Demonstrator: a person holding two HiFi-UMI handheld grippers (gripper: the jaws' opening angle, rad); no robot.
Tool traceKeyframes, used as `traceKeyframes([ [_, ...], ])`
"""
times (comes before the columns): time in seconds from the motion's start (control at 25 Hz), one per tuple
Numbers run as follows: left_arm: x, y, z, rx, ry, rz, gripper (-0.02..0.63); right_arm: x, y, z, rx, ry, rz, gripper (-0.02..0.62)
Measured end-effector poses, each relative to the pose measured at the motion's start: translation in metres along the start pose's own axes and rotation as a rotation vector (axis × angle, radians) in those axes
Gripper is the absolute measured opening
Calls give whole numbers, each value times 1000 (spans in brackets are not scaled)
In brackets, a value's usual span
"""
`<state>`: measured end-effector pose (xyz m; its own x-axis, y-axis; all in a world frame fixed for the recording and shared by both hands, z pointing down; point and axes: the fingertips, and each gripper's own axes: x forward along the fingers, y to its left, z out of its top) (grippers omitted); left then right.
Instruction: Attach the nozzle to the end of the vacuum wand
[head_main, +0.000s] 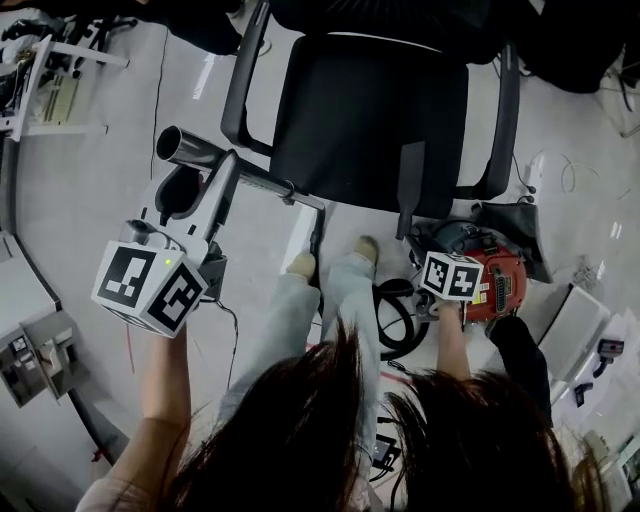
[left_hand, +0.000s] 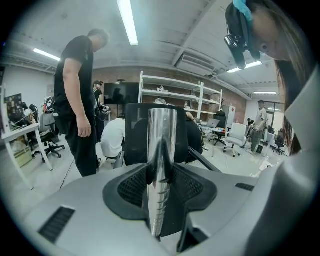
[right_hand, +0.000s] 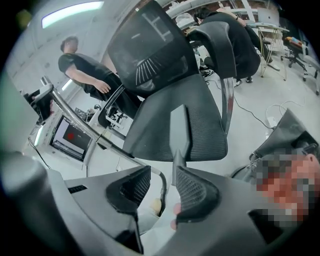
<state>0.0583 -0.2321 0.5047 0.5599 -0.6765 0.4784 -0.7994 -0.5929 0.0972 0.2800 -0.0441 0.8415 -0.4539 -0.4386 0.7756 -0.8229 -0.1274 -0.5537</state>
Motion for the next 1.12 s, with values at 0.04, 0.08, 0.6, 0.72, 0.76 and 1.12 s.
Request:
traceKeyframes([
  [0.04,0,0,-1,-1,-4,3,150,5,-3,-1,2,4,1,150],
  [0.08,0,1,-2,-2,-7,4,150,9,-6,-2,4,8,3,152],
  [0.6,0,7,-6,-5,-44,14,150,55,-36,-6,7,90,19,167],
  [0.72,-1,7,-5,-6,-49,18,150,62,-40,-5,3,101,21,169],
  [0.76,0,6,-6,-6,-50,20,150,64,-41,-6,3,106,24,170],
  [1.12,0,6,-8,-6,-65,32,150,84,-47,-19,23,182,78,179],
])
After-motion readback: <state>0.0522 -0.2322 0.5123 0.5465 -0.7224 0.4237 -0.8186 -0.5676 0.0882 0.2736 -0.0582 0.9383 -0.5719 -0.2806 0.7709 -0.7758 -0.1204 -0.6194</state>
